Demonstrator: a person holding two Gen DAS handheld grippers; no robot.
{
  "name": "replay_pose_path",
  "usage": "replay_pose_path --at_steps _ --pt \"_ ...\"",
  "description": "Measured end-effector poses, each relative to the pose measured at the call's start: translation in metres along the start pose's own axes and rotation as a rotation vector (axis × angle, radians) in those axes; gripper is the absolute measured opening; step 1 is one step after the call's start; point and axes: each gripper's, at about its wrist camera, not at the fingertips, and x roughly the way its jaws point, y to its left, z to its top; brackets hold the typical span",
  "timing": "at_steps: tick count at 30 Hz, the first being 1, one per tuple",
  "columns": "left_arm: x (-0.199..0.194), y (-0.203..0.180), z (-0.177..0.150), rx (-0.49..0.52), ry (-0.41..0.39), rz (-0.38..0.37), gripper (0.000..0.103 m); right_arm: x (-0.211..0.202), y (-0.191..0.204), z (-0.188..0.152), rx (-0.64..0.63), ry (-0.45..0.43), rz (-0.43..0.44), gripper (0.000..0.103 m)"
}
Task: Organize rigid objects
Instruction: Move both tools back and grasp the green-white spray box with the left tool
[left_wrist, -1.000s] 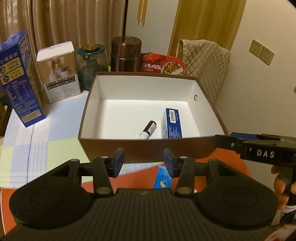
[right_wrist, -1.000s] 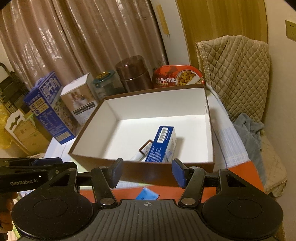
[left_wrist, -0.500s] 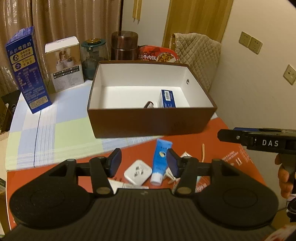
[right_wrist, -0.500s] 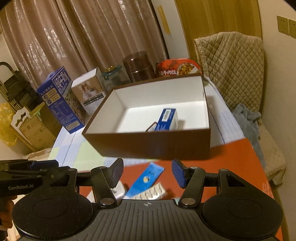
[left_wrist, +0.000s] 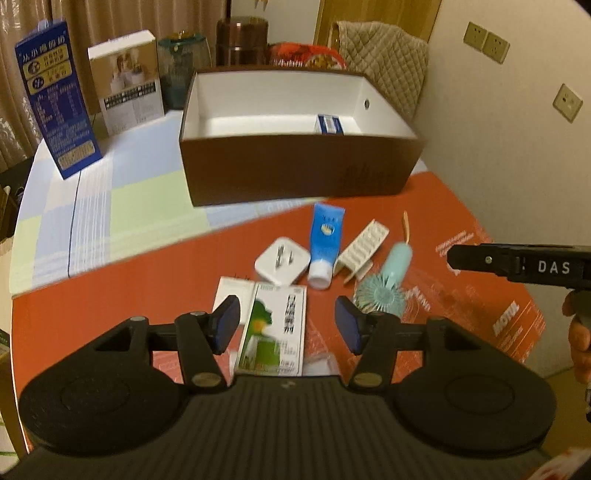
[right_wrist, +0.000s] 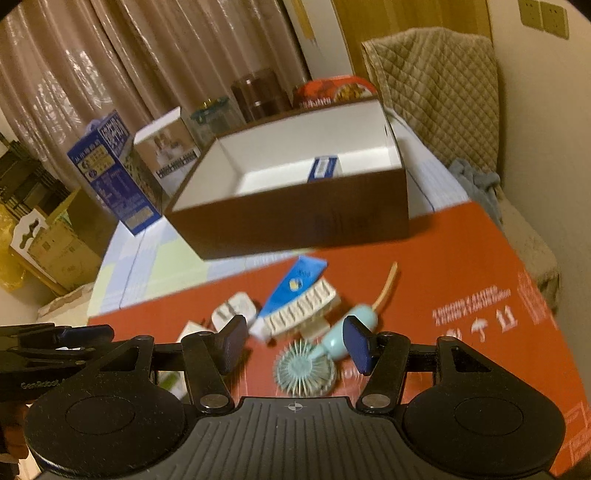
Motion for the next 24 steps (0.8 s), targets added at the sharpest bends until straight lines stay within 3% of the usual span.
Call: replay_pose_path --at_steps 10,24 --pt "0.023 -0.001 -0.015 0.036 0.055 -0.015 0.053 0.01 0.0 -0.033 0.042 0.069 -0.039 0.055" --pt "0.076 0.001 -0.015 0.06 0.153 0.018 0.053 0.039 -0.007 -0.045 0.066 0.136 -0.045 0.055"
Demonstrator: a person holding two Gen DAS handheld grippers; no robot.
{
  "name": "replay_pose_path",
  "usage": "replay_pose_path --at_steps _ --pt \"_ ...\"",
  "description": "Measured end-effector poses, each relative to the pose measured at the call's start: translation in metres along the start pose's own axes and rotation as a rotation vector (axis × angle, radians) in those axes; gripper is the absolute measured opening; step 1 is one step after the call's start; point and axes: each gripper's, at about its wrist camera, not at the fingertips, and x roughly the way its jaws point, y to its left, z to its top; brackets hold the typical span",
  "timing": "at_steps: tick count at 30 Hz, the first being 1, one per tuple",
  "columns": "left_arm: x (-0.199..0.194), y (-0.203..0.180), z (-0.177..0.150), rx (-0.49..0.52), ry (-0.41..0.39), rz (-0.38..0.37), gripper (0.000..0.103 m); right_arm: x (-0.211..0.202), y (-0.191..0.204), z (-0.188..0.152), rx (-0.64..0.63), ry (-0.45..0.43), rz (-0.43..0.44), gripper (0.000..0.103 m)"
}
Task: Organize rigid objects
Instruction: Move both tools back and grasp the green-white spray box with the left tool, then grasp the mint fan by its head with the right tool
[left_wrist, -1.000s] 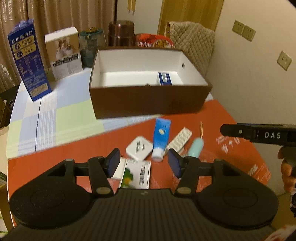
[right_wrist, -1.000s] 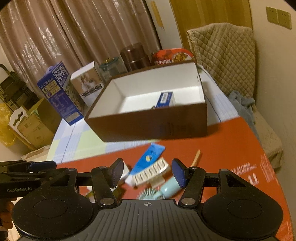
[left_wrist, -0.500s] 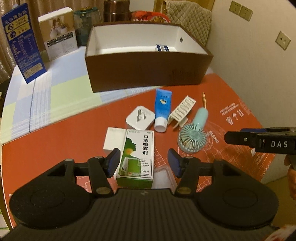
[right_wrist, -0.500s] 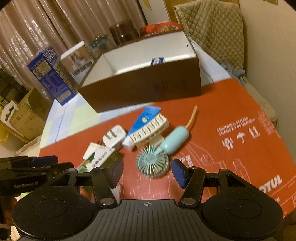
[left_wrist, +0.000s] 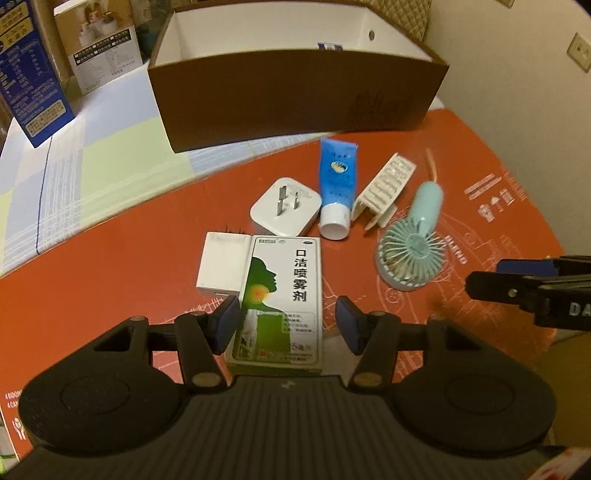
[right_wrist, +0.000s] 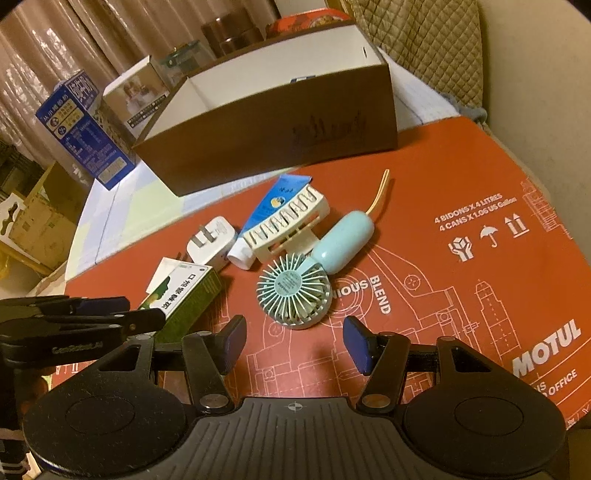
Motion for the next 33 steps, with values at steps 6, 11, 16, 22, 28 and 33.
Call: replay_pose_path --at_steps 6,11,16,22,28,33 --pt "0.019 0.0 0.007 0.015 0.032 0.021 0.053 0.007 -0.003 0.005 0.001 0.012 0.002 0.055" --pt "0.028 -0.002 0.008 0.026 0.042 0.027 0.053 0.018 -0.002 0.009 -0.011 0.03 0.002 0.055" --pt "0.029 -0.001 0.008 0.017 0.035 0.018 0.052 0.038 0.004 0.013 -0.038 0.063 0.002 0.055" --pt "0.029 -0.001 0.008 0.015 0.032 0.018 0.052 0.065 0.01 0.016 -0.071 0.121 -0.044 0.059" --pt "0.029 0.001 0.008 0.003 0.033 0.012 0.052 0.076 0.005 0.014 -0.06 0.132 -0.07 0.061" --pt "0.029 0.002 0.007 -0.007 0.034 0.008 0.052 0.068 -0.009 0.014 -0.051 0.133 -0.089 0.061"
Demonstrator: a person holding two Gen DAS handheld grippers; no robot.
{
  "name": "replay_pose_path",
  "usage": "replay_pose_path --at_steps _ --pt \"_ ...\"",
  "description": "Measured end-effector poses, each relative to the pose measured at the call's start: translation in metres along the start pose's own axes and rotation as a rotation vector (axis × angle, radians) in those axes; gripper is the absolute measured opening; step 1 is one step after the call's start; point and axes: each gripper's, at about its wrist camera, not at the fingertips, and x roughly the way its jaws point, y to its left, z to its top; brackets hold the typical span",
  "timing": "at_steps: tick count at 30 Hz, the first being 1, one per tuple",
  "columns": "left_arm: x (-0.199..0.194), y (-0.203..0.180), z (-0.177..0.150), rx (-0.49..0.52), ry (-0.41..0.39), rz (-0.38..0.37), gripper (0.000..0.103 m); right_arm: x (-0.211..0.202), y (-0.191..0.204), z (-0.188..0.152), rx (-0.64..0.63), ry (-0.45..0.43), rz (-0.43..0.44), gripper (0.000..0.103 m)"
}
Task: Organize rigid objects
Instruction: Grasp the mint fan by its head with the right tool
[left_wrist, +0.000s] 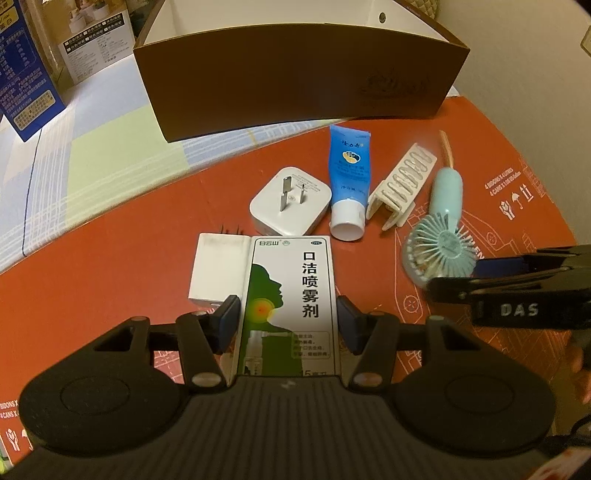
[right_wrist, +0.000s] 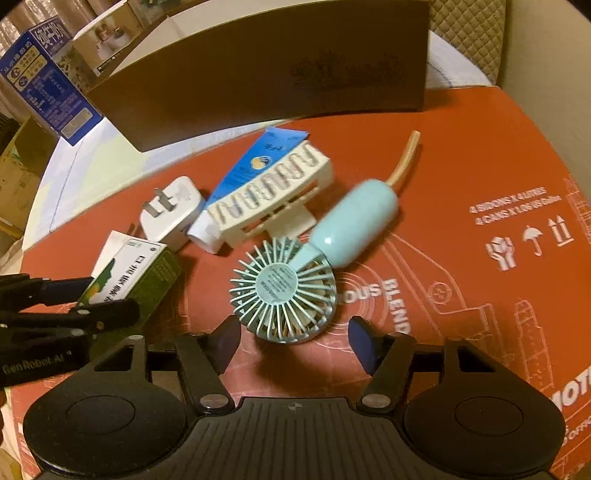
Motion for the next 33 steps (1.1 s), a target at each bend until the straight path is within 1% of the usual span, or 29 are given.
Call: replay_pose_path --at_steps 6,10,14,18,22,27,30,33 --pt "0.0 0.0 -0.001 -0.008 -0.002 -0.005 0.052 -0.013 -0.04 -0.001 0.052 -0.012 -0.069 0.061" --pt "-0.001 -0.001 -0.002 -0.011 -0.008 -0.005 0.052 -0.026 -0.054 -0.001 0.049 -0.018 -0.066 0.061" --pt "0.0 -0.002 -0.003 -0.013 -0.011 0.002 0.052 -0.035 -0.046 0.005 -0.005 -0.054 -0.039 0.061" --pt "0.0 -0.003 -0.003 -0.023 -0.011 0.01 0.052 -0.025 -0.029 0.016 -0.057 -0.064 -0.023 0.061" --pt "0.0 -0.003 -0.003 -0.034 -0.012 0.015 0.052 -0.013 -0.016 0.025 -0.098 -0.07 -0.028 0.062" --pt "-0.001 -0.004 -0.003 -0.043 -0.014 0.021 0.052 0.002 -0.008 0.03 -0.115 -0.05 -0.051 0.062" --pt "-0.001 -0.004 -0.003 -0.045 -0.015 0.022 0.052 0.004 -0.01 0.033 -0.092 -0.045 -0.031 0.063" --pt "0.0 -0.004 -0.003 -0.043 -0.015 0.024 0.052 0.005 -0.011 0.032 -0.091 -0.064 -0.02 0.062"
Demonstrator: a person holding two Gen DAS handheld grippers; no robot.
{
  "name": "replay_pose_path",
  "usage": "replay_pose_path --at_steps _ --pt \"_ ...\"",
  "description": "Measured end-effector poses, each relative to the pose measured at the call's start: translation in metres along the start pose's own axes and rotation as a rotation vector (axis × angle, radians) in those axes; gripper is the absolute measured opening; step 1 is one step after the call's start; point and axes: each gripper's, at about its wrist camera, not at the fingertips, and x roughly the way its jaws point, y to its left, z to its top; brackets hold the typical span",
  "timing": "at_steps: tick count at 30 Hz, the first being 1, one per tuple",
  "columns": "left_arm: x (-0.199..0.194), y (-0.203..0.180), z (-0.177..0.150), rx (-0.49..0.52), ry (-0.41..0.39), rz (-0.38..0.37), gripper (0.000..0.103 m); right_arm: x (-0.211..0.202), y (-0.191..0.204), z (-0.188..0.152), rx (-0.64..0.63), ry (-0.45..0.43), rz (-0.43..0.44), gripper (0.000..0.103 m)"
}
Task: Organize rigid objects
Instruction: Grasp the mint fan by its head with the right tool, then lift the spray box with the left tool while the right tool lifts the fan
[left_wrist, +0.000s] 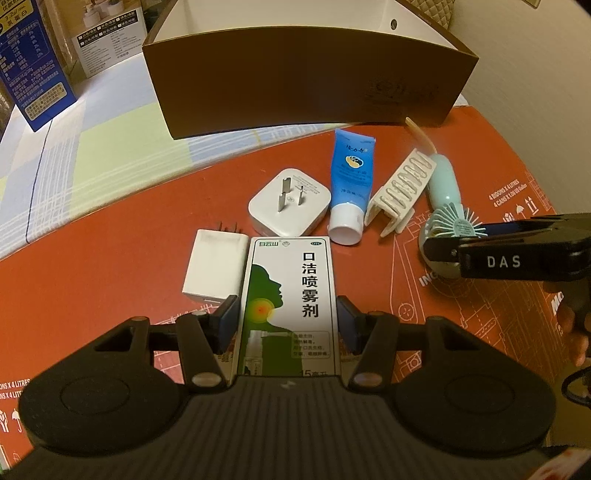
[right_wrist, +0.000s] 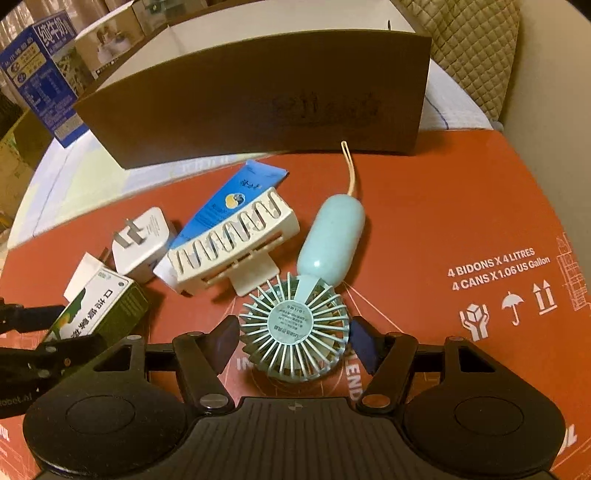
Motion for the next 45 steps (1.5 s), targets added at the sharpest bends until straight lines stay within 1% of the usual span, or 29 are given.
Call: replay_pose_path --at_steps 3,9,12,14,17,20,21,23,24,26,29,32,38,45 --pt "0.0 0.0 -0.001 0.001 -0.002 -0.002 0.052 -0.004 -0.001 -0.005 -0.034 -0.004 -0.005 0.062" --pt "-0.001 0.001 -0.002 0.001 -0.002 -0.011 0.052 -0.021 -0.019 -0.027 -0.067 0.033 0.032 0.062" --pt "0.0 0.0 0.0 0.005 0.0 -0.012 0.052 -0.028 -0.025 -0.034 -0.053 0.051 0.034 0.062" --pt "0.001 -0.001 0.0 0.007 0.0 -0.013 0.052 -0.03 -0.023 -0.034 -0.038 0.046 0.024 0.063" --pt "0.003 -0.004 0.002 0.014 0.004 -0.011 0.052 -0.028 -0.017 -0.031 -0.009 0.04 0.002 0.07" --pt "0.005 -0.007 0.002 0.018 0.008 -0.009 0.052 -0.022 -0.013 -0.029 0.0 0.047 -0.047 0.07" --pt "0.006 -0.007 0.001 0.019 0.009 -0.007 0.052 -0.02 -0.012 -0.029 -0.001 0.044 -0.061 0.07" --pt "0.008 -0.008 0.001 0.02 0.012 -0.004 0.052 -0.019 -0.013 -0.03 -0.001 0.031 -0.053 0.069" --pt "0.009 -0.008 0.0 0.019 0.014 -0.003 0.052 -0.018 -0.013 -0.031 -0.004 0.028 -0.056 0.062" --pt "0.011 -0.008 0.0 0.015 0.016 -0.002 0.052 -0.018 -0.01 -0.033 -0.038 0.019 -0.068 0.061" --pt "0.012 -0.008 0.0 0.017 0.011 0.003 0.052 -0.019 -0.011 -0.035 -0.037 0.009 -0.059 0.061" --pt "0.01 -0.008 -0.001 0.017 0.006 0.0 0.051 -0.023 -0.016 -0.038 -0.02 -0.001 -0.026 0.06" --pt "-0.001 -0.007 -0.004 0.025 -0.03 -0.014 0.051 -0.037 -0.026 -0.042 0.017 -0.025 0.013 0.06" --pt "-0.017 -0.007 -0.004 0.025 -0.061 -0.025 0.051 -0.055 -0.023 -0.04 0.004 -0.071 0.031 0.06"
